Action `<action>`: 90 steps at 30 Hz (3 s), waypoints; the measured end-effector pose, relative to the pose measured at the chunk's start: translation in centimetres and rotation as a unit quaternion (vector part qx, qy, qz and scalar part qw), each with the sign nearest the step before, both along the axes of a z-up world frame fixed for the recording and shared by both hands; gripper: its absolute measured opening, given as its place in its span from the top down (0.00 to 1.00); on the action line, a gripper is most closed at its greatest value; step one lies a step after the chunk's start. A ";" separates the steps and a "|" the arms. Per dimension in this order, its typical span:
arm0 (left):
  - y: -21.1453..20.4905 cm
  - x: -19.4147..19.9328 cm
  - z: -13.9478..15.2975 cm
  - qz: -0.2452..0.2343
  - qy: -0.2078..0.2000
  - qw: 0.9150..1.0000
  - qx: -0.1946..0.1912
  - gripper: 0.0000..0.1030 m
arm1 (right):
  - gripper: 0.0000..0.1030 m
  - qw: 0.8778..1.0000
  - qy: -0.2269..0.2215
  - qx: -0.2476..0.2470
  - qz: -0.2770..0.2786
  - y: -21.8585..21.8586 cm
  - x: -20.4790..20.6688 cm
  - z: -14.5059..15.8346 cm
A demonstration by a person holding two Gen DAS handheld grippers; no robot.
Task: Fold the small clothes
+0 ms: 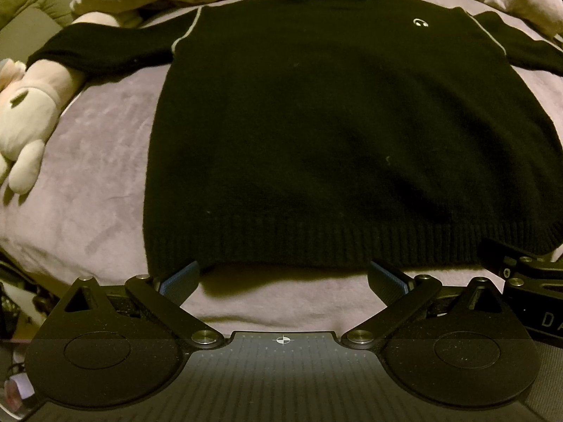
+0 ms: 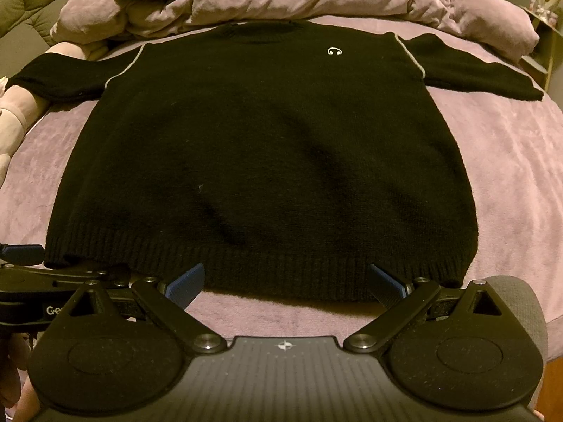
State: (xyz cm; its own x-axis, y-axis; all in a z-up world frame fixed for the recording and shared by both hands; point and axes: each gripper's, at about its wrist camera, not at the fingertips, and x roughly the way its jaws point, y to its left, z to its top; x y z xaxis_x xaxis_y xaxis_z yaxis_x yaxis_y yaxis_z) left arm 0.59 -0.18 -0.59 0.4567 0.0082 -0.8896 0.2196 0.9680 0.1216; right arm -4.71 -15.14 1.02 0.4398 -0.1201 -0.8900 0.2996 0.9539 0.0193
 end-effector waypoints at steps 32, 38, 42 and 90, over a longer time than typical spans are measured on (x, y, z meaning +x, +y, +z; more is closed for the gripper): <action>-0.2 1.3 -0.8 0.005 0.020 1.000 0.000 0.00 | 0.04 1.000 0.013 0.011 0.001 -0.7 1.0 -0.6; -0.3 1.8 -1.4 0.009 0.029 1.000 0.003 0.00 | 0.04 1.000 0.018 0.014 0.000 -0.9 1.6 -1.2; -0.5 2.1 -1.8 0.011 0.035 0.999 0.004 0.00 | 0.04 1.000 0.022 0.017 0.004 -0.9 2.1 -1.6; -10.2 25.2 -9.0 0.164 -0.223 0.959 -0.064 0.00 | 0.51 0.802 -0.299 0.157 -0.492 -54.0 10.2 -11.4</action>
